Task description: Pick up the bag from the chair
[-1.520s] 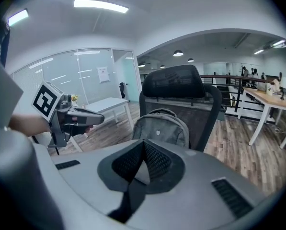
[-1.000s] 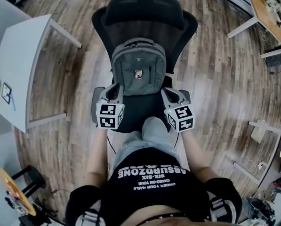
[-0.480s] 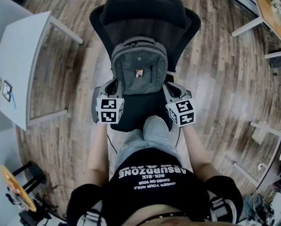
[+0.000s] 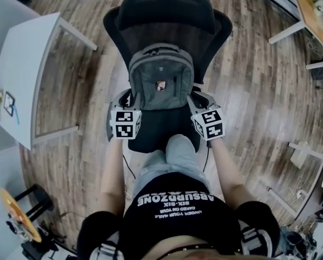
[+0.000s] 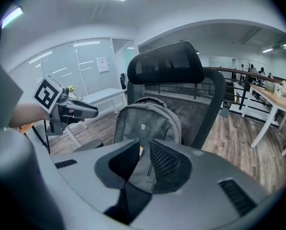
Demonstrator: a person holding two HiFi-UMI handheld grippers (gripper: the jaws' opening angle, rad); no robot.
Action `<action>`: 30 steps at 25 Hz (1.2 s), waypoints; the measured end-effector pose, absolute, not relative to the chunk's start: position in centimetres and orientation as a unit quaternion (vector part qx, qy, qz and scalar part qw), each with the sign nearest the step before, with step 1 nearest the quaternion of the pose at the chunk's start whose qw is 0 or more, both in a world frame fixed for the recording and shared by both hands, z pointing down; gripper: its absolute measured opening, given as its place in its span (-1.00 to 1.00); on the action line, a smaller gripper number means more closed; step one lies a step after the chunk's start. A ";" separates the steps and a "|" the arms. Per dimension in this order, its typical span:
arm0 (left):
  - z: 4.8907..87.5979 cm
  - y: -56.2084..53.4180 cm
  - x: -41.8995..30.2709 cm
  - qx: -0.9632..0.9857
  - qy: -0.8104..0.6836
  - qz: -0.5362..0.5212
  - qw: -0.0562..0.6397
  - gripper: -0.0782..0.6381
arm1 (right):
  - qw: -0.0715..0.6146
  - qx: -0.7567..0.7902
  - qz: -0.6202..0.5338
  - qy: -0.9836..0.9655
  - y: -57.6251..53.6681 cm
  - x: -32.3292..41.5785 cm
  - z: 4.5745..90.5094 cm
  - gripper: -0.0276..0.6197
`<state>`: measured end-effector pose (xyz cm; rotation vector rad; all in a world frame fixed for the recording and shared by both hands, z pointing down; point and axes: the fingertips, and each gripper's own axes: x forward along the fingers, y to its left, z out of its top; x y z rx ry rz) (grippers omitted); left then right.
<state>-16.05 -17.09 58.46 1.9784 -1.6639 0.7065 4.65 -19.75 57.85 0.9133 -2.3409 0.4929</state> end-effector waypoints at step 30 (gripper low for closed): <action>62.9 -20.3 -18.0 0.700 -0.600 0.315 0.226 -0.40 | 0.342 0.340 0.132 -0.866 -24.9 5.3 62.4 -0.48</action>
